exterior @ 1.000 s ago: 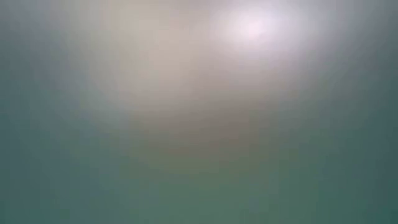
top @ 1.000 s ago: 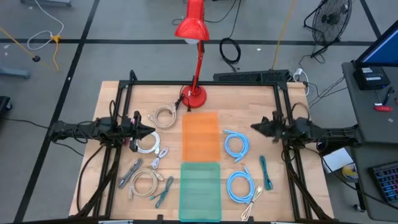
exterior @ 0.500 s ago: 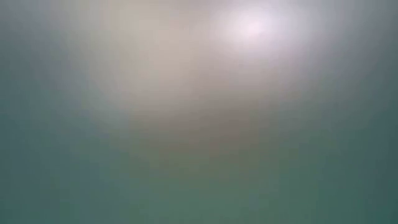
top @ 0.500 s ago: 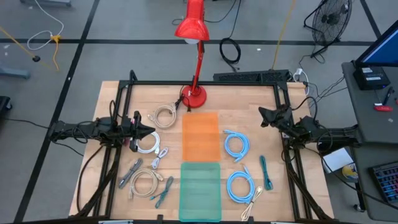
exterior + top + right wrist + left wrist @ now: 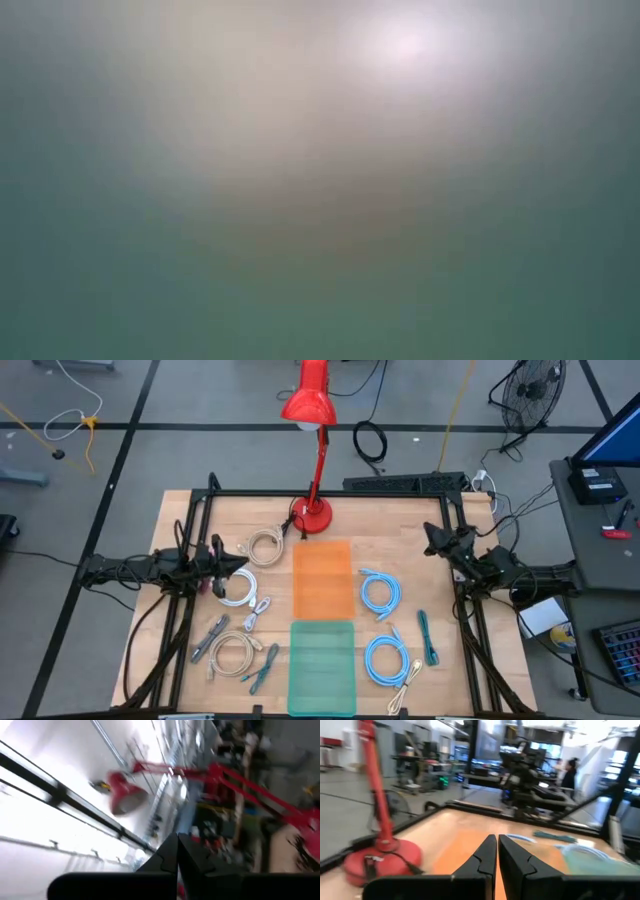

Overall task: Sort cables
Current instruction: Put the top brown video cable into the orange bin

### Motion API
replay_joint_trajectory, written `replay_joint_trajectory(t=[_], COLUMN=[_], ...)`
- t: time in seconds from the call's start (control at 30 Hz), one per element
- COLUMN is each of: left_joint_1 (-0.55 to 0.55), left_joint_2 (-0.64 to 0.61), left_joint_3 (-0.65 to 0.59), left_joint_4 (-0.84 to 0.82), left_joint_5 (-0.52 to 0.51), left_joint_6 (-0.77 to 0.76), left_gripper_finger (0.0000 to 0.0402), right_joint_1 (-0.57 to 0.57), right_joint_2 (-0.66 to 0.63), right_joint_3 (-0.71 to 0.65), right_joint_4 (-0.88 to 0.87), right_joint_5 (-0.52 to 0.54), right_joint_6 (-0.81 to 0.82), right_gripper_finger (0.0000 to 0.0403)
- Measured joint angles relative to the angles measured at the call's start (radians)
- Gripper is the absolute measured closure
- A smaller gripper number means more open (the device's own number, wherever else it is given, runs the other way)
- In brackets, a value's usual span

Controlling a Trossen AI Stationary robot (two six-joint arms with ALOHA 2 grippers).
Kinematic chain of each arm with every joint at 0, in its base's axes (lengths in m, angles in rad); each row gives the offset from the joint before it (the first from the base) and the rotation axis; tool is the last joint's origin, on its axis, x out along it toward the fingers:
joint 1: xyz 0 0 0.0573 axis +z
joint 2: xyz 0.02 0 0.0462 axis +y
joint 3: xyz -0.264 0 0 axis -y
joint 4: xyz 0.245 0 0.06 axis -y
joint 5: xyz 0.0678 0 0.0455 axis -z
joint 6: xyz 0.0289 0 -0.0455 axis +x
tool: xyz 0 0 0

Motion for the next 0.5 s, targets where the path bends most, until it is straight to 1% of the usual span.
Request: replay_joint_trajectory(t=[0.1, 0.17, 0.2, 0.27, 0.33, 0.4, 0.5], left_joint_1=[0.0, 0.0, 0.0, 0.0, 0.0, 0.0, 0.0], left_joint_2=[0.0, 0.0, 0.0, 0.0, 0.0, 0.0, 0.0], left_joint_3=[0.0, 0.0, 0.0, 0.0, 0.0, 0.0, 0.0], left_joint_4=[0.027, 0.047, 0.053, 0.068, 0.086, 0.097, 0.135], left_joint_5=[-0.052, -0.058, -0.058, -0.058, -0.058, -0.058, -0.06], left_joint_6=[0.0, -0.015, -0.015, -0.015, -0.015, -0.016, -0.016], left_gripper_finger=[0.0382, 0.0382, 0.0382, 0.0382, 0.0382, 0.0382, 0.0382], right_joint_1=[0.0, 0.0, 0.0, 0.0, 0.0, 0.0, 0.0], right_joint_2=[0.0, -0.001, -0.001, 0.012, 0.036, 0.095, 0.226], right_joint_3=[0.007, 0.04, 0.062, 0.122, 0.202, 0.275, 0.363], right_joint_4=[0.2, 0.264, 0.26, 0.182, 0.126, 0.084, 0.086], right_joint_5=[0.021, 0.009, -0.013, -0.055, -0.098, -0.124, -0.172], right_joint_6=[-0.175, -0.298, -0.349, -0.427, -0.467, -0.484, -0.498], right_gripper_finger=[0.0403, 0.0401, 0.0399, 0.0387, 0.0369, 0.0344, 0.0303])
